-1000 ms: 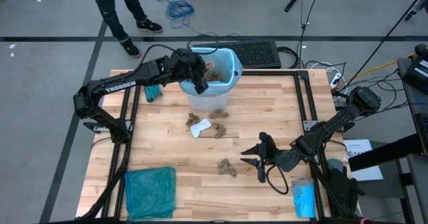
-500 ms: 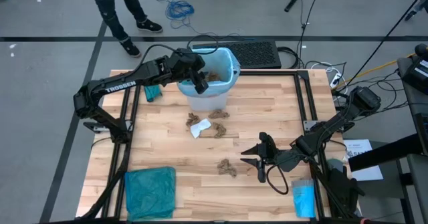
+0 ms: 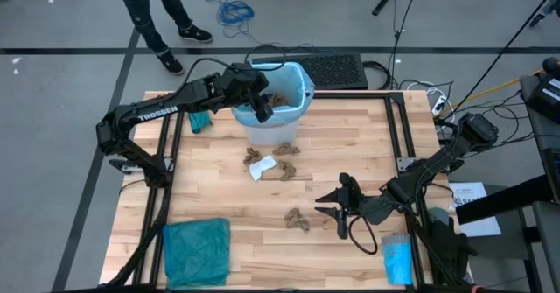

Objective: Place trash/remove bag and relplace
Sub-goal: Put the brown paper into the blue trash bag inside the white trash bin

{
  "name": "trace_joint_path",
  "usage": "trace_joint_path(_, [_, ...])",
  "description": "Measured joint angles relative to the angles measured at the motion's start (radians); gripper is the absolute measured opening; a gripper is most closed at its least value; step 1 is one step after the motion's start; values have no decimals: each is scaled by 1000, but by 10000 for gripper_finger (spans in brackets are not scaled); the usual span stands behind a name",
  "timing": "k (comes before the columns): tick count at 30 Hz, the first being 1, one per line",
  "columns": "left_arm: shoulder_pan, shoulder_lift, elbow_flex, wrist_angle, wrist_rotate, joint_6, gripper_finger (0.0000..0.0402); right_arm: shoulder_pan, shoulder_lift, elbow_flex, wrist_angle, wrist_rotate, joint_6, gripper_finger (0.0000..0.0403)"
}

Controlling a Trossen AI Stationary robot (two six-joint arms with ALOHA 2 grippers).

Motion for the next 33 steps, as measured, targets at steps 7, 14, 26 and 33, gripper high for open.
trace_joint_path(7, [-2, 0, 16, 20, 0, 4, 160, 0, 0, 0, 0, 0, 0, 93])
trace_joint_path(14, [-39, -2, 66, 22, 0, 6, 160, 0, 0, 0, 0, 0, 0, 93])
trace_joint_path(26, [-226, -2, 88, 4, 0, 6, 160, 0, 0, 0, 0, 0, 0, 93])
trace_joint_path(33, [-375, -2, 88, -38, 1, -2, 160, 0, 0, 0, -2, 0, 0, 93])
